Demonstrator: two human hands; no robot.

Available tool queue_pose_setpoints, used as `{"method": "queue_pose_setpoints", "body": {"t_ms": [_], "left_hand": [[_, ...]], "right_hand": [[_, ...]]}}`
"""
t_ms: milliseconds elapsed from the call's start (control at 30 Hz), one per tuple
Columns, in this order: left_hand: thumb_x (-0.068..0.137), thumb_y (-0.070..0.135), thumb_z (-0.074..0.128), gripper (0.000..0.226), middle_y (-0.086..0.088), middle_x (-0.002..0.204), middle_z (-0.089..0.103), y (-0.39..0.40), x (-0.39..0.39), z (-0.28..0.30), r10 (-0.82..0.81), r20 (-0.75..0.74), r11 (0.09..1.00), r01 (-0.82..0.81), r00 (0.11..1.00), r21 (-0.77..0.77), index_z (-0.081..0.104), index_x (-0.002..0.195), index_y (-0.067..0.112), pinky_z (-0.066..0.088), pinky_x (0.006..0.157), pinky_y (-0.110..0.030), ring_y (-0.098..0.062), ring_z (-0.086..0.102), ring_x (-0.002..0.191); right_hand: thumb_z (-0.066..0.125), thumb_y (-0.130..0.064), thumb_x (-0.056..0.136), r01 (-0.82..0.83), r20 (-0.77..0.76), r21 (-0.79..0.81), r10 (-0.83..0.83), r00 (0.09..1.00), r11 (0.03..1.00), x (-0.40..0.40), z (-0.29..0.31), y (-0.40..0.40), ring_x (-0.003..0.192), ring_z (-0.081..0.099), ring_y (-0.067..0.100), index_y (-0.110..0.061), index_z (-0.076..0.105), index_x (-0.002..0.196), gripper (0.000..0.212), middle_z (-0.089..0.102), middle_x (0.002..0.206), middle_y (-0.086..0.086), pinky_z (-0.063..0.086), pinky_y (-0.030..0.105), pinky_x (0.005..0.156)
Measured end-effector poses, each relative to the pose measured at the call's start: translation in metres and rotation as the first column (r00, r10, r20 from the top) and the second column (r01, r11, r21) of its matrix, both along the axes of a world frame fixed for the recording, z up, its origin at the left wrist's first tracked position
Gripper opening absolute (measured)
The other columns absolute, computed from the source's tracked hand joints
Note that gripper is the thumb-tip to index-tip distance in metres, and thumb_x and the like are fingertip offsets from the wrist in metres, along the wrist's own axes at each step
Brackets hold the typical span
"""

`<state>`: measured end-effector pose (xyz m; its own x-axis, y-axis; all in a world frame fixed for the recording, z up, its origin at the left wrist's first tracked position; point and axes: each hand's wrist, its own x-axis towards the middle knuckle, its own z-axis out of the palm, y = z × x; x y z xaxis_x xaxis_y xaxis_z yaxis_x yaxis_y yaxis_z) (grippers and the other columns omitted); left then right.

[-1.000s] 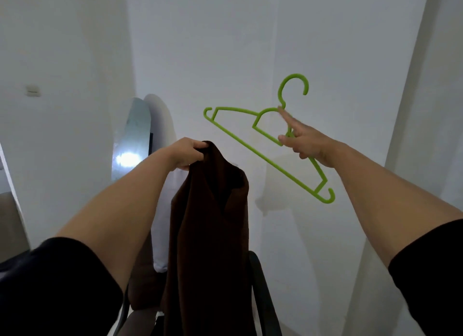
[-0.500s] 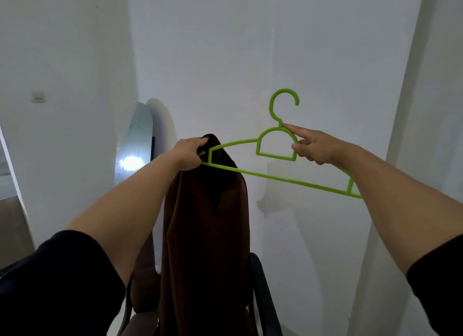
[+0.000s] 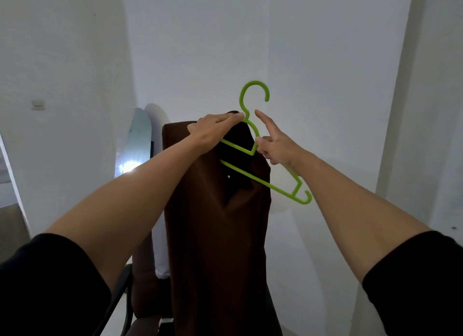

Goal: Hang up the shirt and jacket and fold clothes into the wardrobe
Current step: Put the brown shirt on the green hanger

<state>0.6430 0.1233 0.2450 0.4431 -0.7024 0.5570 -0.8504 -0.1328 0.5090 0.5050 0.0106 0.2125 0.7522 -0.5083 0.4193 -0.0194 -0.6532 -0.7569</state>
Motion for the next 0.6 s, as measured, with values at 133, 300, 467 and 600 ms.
{"method": "queue_pose_setpoints", "body": {"t_ms": [133,300,467,600], "left_hand": [[0.084,0.073,0.035,0.057,0.004,0.116,0.062,-0.006,-0.015,0.011,0.05,0.05,0.999,-0.05,0.998,-0.003,0.064,0.117,0.037,0.021,0.089,-0.031,-0.021,0.046,0.113],[0.079,0.065,0.054,0.043,0.005,0.087,0.069,-0.012,-0.021,0.015,0.182,0.116,0.976,-0.164,0.976,-0.144,0.07,0.094,0.028,0.024,0.084,-0.032,-0.014,0.054,0.088],[0.086,0.041,0.056,0.013,0.007,0.082,0.06,-0.008,-0.021,0.016,0.19,0.009,0.961,-0.184,0.982,-0.204,0.059,0.076,0.034,0.02,0.084,-0.028,-0.013,0.044,0.079],[0.088,0.038,0.055,0.016,-0.001,0.089,0.069,0.002,-0.011,0.013,0.175,-0.046,0.962,-0.18,0.984,-0.204,0.068,0.093,0.031,0.023,0.09,-0.028,-0.013,0.042,0.081]], "right_hand": [[0.037,-0.014,0.1,-0.013,0.05,0.047,0.01,0.999,0.999,0.013,-0.004,0.009,0.059,0.032,0.01,-0.061,0.004,0.139,0.069,0.035,0.07,0.002,0.032,0.024,0.052],[0.038,-0.009,0.1,-0.049,0.126,0.078,0.039,0.991,0.996,0.019,-0.006,0.019,0.058,0.034,0.01,-0.057,-0.002,0.141,0.075,0.034,0.069,0.003,0.032,0.024,0.053],[0.043,-0.011,0.098,-0.075,0.075,-0.006,0.076,0.994,0.997,0.014,-0.001,0.023,0.072,0.051,0.012,-0.052,0.006,0.144,0.073,0.054,0.082,0.008,0.043,0.021,0.067],[0.051,-0.019,0.083,-0.03,-0.071,-0.121,0.021,0.997,0.992,0.004,0.002,0.009,0.083,0.05,0.014,-0.047,0.041,0.128,0.053,0.049,0.088,0.005,0.038,0.029,0.082]]}}
